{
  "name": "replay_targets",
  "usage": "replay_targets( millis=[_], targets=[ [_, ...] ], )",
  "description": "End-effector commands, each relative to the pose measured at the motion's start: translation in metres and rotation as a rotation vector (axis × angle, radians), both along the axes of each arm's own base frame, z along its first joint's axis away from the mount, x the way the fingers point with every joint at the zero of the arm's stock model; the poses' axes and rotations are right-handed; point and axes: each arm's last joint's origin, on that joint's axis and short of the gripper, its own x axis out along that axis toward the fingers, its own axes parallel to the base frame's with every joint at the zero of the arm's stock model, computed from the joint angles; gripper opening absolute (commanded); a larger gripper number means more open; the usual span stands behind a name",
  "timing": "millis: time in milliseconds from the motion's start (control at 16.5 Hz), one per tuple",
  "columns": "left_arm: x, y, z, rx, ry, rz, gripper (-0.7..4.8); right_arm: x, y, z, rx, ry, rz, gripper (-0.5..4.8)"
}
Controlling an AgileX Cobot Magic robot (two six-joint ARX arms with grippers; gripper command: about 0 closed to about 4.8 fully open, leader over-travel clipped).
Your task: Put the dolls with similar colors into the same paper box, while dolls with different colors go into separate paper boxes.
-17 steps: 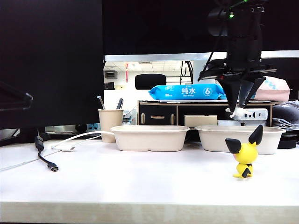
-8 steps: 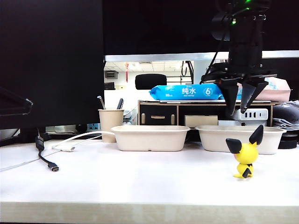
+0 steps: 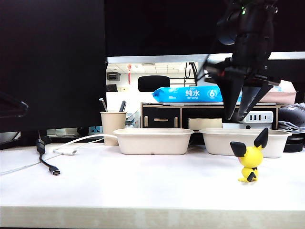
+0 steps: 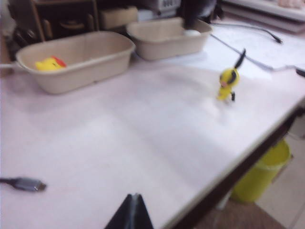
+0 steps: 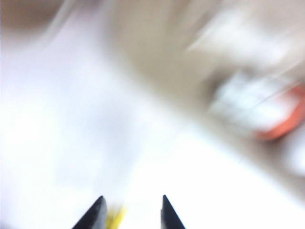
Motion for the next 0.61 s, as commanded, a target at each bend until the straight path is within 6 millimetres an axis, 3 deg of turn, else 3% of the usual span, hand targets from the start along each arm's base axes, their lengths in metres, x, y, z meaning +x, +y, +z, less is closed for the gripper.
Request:
replay_targets(
  millis=[61, 303, 424, 484, 605],
  targets=[
    [0.001, 0.003, 0.004, -0.032, -0.031, 0.027, -0.05, -0.017, 0.005, 0.006, -0.015, 0.085, 0.119, 1.49],
    [0.007, 0.011, 0.006, -0.044, -0.046, 0.117, -0.05, -0.033, 0.006, 0.02, 0.015, 0.109, 0.2, 2.01],
    [0.008, 0.013, 0.006, -0.05, -0.054, 0.139, -0.05, -0.042, 0.013, 0.028, 0.073, 0.095, 0.282, 3.9],
    [0.008, 0.013, 0.007, -0.052, -0.056, 0.147, -0.05, -0.045, 0.013, 0.033, 0.088, 0.083, 0.288, 4.33],
    [0.009, 0.015, 0.007, -0.052, -0.057, 0.169, -0.05, -0.059, 0.031, 0.038, 0.074, 0.066, 0.372, 4.33]
  ],
)
